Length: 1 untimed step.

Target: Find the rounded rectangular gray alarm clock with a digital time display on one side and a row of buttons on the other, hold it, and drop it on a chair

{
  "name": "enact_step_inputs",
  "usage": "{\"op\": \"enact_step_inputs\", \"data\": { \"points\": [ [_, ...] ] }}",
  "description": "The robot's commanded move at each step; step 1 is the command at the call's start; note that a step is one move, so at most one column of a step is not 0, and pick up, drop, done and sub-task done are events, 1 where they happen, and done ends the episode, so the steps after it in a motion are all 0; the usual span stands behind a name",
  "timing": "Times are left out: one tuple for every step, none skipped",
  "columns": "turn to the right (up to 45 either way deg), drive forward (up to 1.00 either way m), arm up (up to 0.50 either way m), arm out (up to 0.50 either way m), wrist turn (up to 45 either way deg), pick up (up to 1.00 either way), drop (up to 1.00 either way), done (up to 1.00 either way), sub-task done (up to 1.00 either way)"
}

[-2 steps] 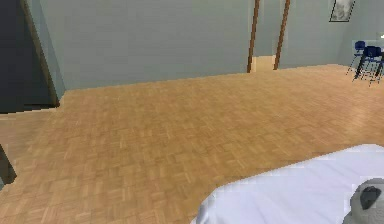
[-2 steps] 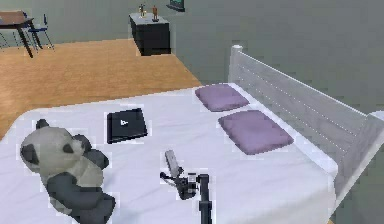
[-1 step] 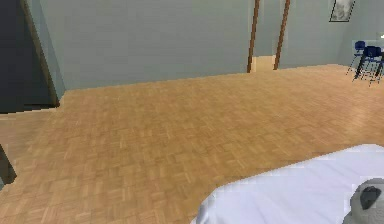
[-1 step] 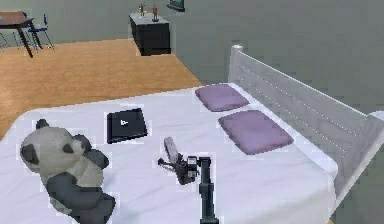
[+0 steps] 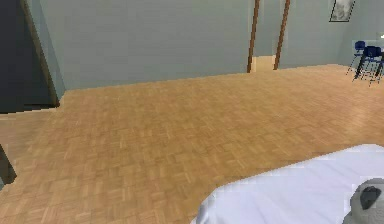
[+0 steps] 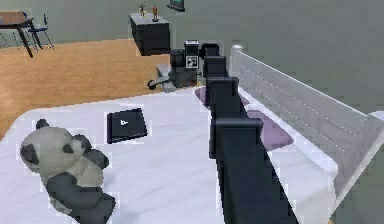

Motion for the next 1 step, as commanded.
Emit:
{"op": "enact_step_inputs", "data": {
  "points": [
    [0.0,0.00,0.00,0.00,-45.0,0.00,0.00,0.00,0.00]
  ]
}}
